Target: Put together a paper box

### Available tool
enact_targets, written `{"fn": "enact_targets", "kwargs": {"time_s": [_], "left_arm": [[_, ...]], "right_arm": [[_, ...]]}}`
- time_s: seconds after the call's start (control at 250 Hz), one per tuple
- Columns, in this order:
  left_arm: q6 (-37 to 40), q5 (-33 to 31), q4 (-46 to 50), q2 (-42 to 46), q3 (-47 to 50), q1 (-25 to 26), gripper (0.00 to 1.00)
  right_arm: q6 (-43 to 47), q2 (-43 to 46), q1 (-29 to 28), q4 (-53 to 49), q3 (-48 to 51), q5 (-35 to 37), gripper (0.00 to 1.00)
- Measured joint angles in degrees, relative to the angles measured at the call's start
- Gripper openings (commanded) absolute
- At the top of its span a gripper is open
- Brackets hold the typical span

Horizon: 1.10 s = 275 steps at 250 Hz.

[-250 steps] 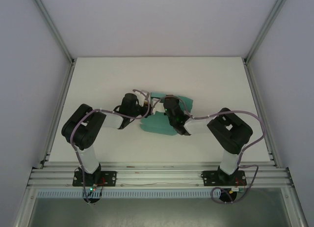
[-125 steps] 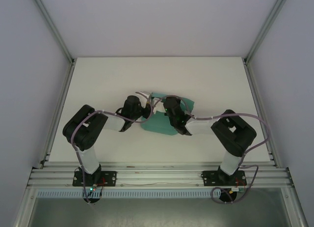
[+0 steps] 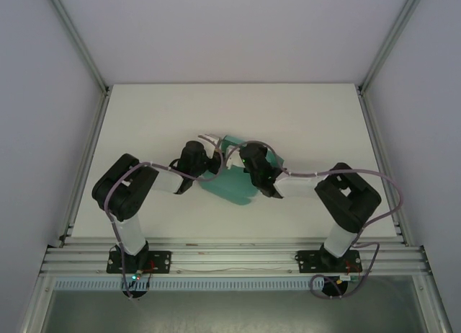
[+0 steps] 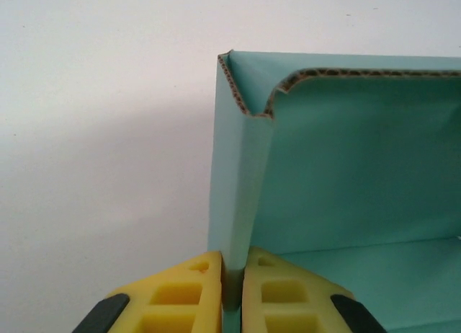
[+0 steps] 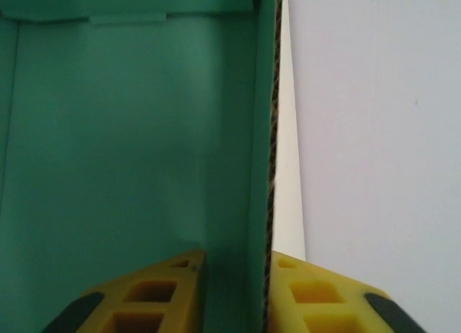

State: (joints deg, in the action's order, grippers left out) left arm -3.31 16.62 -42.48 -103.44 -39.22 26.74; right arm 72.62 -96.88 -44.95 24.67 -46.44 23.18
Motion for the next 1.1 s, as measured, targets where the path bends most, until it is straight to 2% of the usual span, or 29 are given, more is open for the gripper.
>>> {"fn": "enact_targets", "kwargs": {"time_s": [0.056,0.088,0.132,0.168,0.184,0.336,0.408,0.544,0.716,0.819,0.939,1.099], "left_arm": [[0.3,-0.7,-0.6,0.0,0.4,0.0,0.1],[0.4,-1.0,-1.0,0.0,0.7,0.1,0.1],[0.4,-1.4,-1.8,0.0,1.1,0.2,0.1],[0.4,-1.8,-2.3,-0.1,1.5,0.3,0.1],[0.4,-2.0,-2.5,-0.1,1.6,0.3,0.09],[0.4,-3.9,-6.0,-0.1,3.8,1.1,0.1],[0.4,-4.9,-8.1,-0.3,5.0,1.8,0.1],[0.4,-6.2,-11.7,-0.6,7.0,3.0,0.1],[0.4,-7.8,-14.3,-1.1,8.0,4.7,0.1],[0.4,-8.2,-15.5,-1.4,8.4,5.2,0.1],[0.2,-8.1,-16.0,-1.7,8.6,5.2,0.1],[0.1,-8.2,-16.1,-1.7,8.6,5.2,0.13]], "right_arm": [[-2.0,1.6,0.0,-1.8,0.0,-0.3,0.43],[-3.5,2.9,0.0,-3.2,0.0,-0.9,0.57],[-5.2,5.1,0.0,-5.5,-0.1,-1.9,0.68],[-7.1,7.3,0.0,-8.2,-0.5,-3.2,0.85],[-8.5,8.2,0.0,-9.2,-0.7,-3.9,0.89],[-18.6,17.1,0.0,-20.0,-4.0,-13.5,0.93],[-24.1,20.7,0.5,-22.6,-4.7,-19.7,1.0],[-38.0,21.7,4.2,-25.9,-8.8,-26.8,0.97],[-50.7,10.9,9.6,-34.7,-24.7,-30.4,0.83],[-52.9,3.8,10.2,-38.8,-30.1,-30.8,0.78],[-53.1,-2.2,10.2,-43.2,-31.0,-31.8,0.74],[-52.9,-5.6,10.3,-46.1,-30.9,-34.0,0.72]]}}
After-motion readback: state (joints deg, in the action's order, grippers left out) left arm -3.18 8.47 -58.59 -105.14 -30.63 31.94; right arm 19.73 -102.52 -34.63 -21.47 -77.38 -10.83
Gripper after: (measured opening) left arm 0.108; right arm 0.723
